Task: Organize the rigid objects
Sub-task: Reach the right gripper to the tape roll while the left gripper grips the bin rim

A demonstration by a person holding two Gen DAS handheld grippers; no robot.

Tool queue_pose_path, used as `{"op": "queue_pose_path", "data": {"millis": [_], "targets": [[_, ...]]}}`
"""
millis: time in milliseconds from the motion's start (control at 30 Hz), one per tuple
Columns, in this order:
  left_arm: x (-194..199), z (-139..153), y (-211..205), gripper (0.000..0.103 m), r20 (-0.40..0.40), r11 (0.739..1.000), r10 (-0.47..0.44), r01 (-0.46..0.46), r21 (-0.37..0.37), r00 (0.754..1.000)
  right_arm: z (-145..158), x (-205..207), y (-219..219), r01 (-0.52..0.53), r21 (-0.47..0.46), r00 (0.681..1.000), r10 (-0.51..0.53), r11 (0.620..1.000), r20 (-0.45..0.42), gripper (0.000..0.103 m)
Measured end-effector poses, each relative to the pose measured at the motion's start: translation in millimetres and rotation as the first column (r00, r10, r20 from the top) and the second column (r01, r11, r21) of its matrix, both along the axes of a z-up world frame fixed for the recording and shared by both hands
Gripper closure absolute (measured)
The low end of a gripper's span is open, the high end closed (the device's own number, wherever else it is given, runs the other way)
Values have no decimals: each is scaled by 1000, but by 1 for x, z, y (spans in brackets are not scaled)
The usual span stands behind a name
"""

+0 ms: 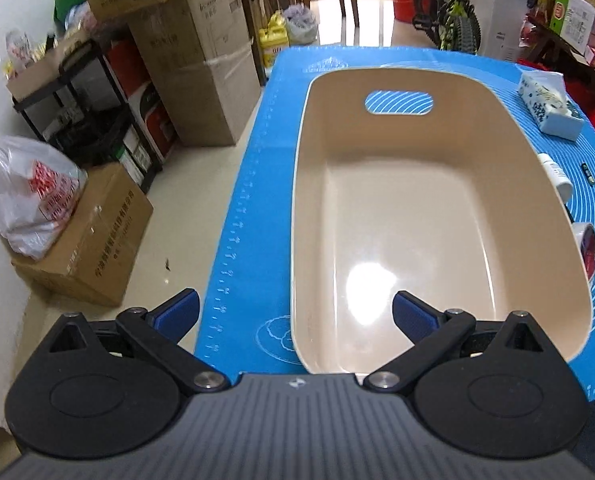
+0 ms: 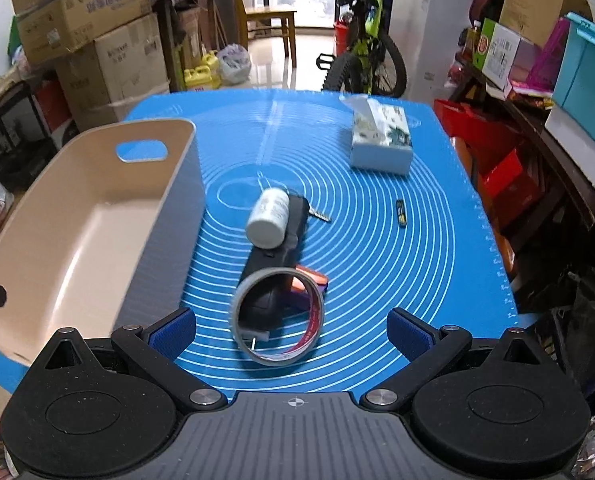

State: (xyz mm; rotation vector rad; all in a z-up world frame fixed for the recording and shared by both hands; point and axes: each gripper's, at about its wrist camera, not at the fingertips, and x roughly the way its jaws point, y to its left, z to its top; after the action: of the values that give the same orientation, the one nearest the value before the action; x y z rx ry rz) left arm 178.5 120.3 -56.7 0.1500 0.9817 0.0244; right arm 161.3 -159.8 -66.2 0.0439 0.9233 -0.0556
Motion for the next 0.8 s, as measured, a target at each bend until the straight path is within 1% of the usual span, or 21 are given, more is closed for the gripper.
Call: {"op": "queue_pose_path", "data": {"millis": [33,67,133,200,233,267,300,333,367,400,433,467,533,567,633,667,733,800], "targets": [[3,-3,1,17,-22,1000,8,-8,-11,1000,-4,2,-1,1,-1,1000,-1,1000,-6,2],[7,-6,2,19,-48,1000,17,-18,-19,999,-8,4,-1,1,-4,1000,-1,1000,-13,2],[15,-13,6,20,-94,998,49,-52,-22,994,-17,8,-3,0,-12,999,-1,1000,-32,2],[16,-16,7,32,-107,998,59,-63,-27,992,-25,11,-5,4,-14,999,-5,1000,-53,2],[16,-16,8,33,-113,997,66,-70,-30,991,-30,13,-6,9,-13,998,-10,1000,-65,2],[15,-17,9,38,-117,997,70,-74,-33,991,-33,15,-8,14,-10,997,-14,1000,-73,2],[15,-18,10,44,-124,996,75,-80,-36,989,-38,16,-9,19,-3,997,-19,1000,-81,2],[16,-18,11,48,-130,996,78,-83,-34,988,-41,18,-11,23,1,996,-22,1000,-85,2],[16,-19,11,55,-135,996,80,-85,-30,988,-44,19,-12,26,4,996,-25,1000,-90,2],[17,-20,11,60,-141,996,80,-84,-25,987,-46,21,-13,28,8,996,-27,1000,-90,2],[17,-21,11,62,-146,997,79,-82,-15,986,-49,22,-14,28,19,995,-26,999,-92,2],[18,-21,11,70,-146,997,78,-80,-6,986,-51,24,-15,27,37,995,-23,999,-99,2],[20,-21,13,77,-148,997,64,-69,-29,987,-55,27,-17,37,92,994,-27,995,-104,2],[21,-21,14,82,-152,997,61,-68,-42,986,-57,28,-17,40,113,994,-29,993,-102,2],[22,-21,12,87,-153,997,49,-56,-45,987,-60,34,-16,42,132,995,-29,990,-100,2],[22,-21,10,94,-155,998,37,-45,-48,987,-62,37,-16,44,138,995,-30,989,-100,2],[23,-22,6,93,-157,999,29,-35,-36,987,-66,43,-15,48,151,994,-33,987,-100,2],[22,-22,6,94,-157,999,22,-29,-38,987,-69,47,-12,50,146,994,-36,988,-100,2]]}}
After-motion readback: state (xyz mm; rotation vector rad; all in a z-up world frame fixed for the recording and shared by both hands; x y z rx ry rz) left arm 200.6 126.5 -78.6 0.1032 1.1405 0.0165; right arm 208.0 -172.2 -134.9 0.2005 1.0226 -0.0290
